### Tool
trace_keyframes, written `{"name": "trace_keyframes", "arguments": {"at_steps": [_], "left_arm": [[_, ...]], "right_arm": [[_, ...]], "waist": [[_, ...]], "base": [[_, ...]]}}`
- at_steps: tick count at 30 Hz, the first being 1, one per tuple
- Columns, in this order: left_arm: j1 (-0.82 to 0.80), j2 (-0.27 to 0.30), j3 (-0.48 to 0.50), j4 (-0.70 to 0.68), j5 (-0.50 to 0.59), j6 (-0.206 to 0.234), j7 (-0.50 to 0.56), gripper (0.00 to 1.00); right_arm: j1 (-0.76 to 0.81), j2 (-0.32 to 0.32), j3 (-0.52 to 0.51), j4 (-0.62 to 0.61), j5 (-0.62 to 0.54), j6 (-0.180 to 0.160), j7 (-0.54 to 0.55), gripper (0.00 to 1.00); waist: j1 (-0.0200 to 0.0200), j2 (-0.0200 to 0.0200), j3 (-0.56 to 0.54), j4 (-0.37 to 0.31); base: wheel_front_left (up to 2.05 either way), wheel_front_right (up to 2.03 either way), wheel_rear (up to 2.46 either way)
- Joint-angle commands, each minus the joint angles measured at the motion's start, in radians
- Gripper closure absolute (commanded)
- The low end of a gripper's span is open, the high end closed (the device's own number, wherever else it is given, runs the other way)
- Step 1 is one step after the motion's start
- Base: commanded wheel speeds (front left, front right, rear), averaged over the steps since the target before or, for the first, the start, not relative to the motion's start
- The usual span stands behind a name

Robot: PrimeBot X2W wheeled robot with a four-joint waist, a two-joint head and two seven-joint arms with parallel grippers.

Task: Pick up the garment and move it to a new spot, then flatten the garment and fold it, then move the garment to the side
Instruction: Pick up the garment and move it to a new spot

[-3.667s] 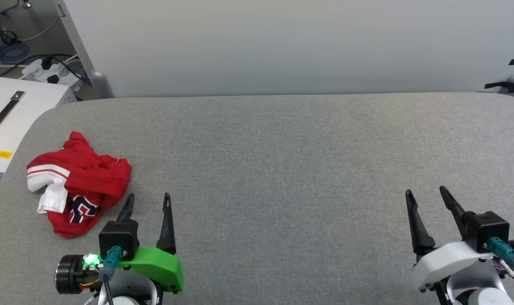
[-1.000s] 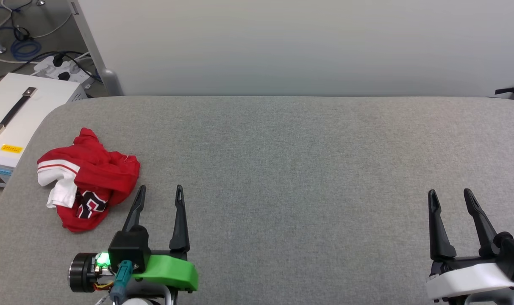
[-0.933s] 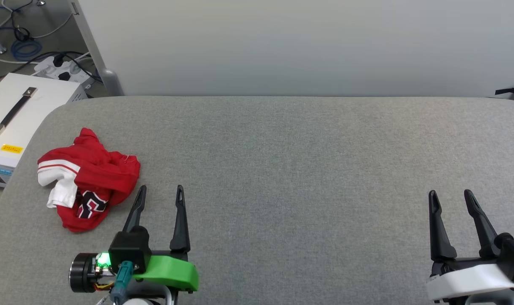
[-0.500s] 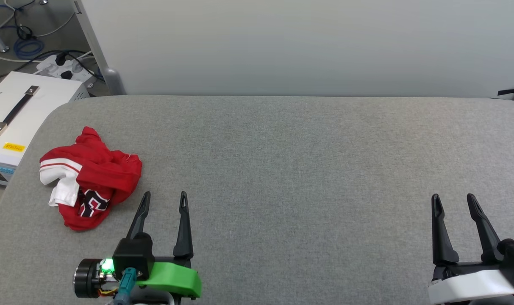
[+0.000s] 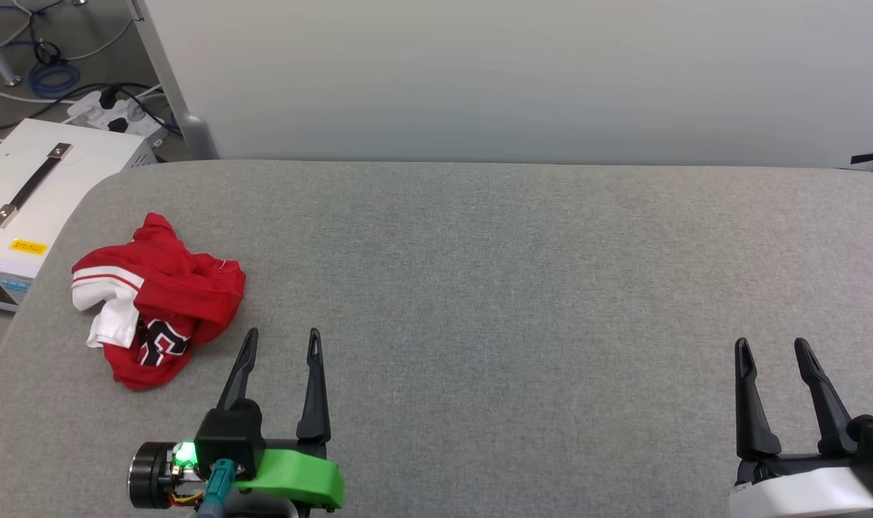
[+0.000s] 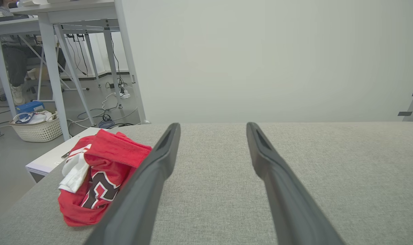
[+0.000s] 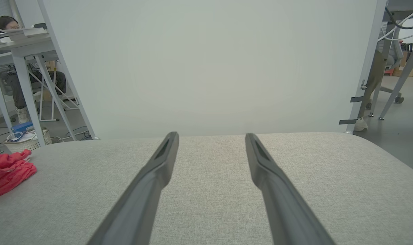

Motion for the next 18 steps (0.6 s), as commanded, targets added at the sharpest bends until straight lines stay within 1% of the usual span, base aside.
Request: {"name": "trace_keyframes", "arguments": {"at_steps": [1, 9, 13, 18], "left_arm": [[0.005, -0.004, -0.002, 0.003, -0.010, 0.007, -0.006, 0.00], [0.003, -0.004, 0.000, 0.004, -0.011, 0.007, -0.006, 0.00], [-0.006, -0.004, 0.001, 0.003, -0.010, 0.007, -0.006, 0.00], [-0.015, -0.004, 0.013, 0.001, -0.018, 0.010, -0.006, 0.00]], "right_arm": [[0.007, -0.002, 0.000, 0.004, 0.002, -0.001, -0.009, 0.00], [0.006, -0.002, -0.001, 0.005, -0.002, -0.001, -0.009, 0.00], [0.005, -0.002, 0.003, 0.003, -0.004, -0.001, -0.009, 0.00], [-0.002, -0.002, 0.009, -0.001, -0.006, -0.001, -0.009, 0.00]], "waist": [[0.0000, 0.0000, 0.000, 0.001], [0.0000, 0.0000, 0.002, 0.015], [0.0000, 0.0000, 0.009, 0.043], [0.0000, 0.0000, 0.022, 0.097]], "base": [[0.00, 0.00, 0.00], [0.00, 0.00, 0.00], [0.00, 0.00, 0.00], [0.00, 0.00, 0.00]]}}
